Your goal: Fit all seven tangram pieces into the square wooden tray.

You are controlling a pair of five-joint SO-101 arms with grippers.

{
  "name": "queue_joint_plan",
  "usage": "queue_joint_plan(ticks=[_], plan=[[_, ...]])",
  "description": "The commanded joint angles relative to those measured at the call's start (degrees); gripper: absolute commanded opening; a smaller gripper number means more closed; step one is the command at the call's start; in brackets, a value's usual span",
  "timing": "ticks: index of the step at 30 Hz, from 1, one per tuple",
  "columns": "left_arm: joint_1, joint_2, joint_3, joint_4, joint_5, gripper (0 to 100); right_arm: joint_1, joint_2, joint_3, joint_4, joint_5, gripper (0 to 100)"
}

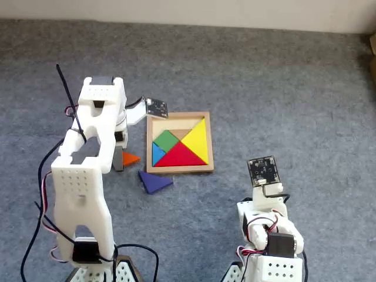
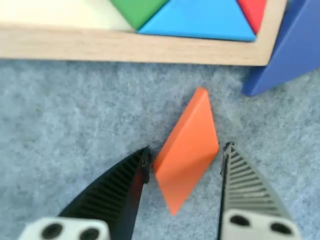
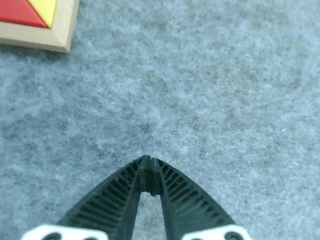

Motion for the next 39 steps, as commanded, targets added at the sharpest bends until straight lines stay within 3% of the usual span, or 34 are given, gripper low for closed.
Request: queue_joint_plan(ticks=[1, 8, 13, 24, 39], plan=[[1.3, 0.2, -0.6, -2.6, -8.3, 24, 0.2, -0.7, 3.6, -0.2, 0.7, 0.6], [1.5, 0.2, -0.5, -2.5, -4.7, 10, 0.2, -0.7, 3.6, -0.2, 0.7, 0.6], [1.5, -0.6, -0.7, -2.3, -4.6, 5, 0.2, -0.7, 3.6, -0.2, 0.7, 0.6], [4.9, -10.1, -8.8, -2.7, 9.4, 5, 0.2, -0.7, 3.7, -0.2, 0.7, 0.6], [17.6, 0.0, -27.0, -2.3, 20.5, 5, 0.2, -0.7, 3.7, -0.2, 0.7, 0.6]])
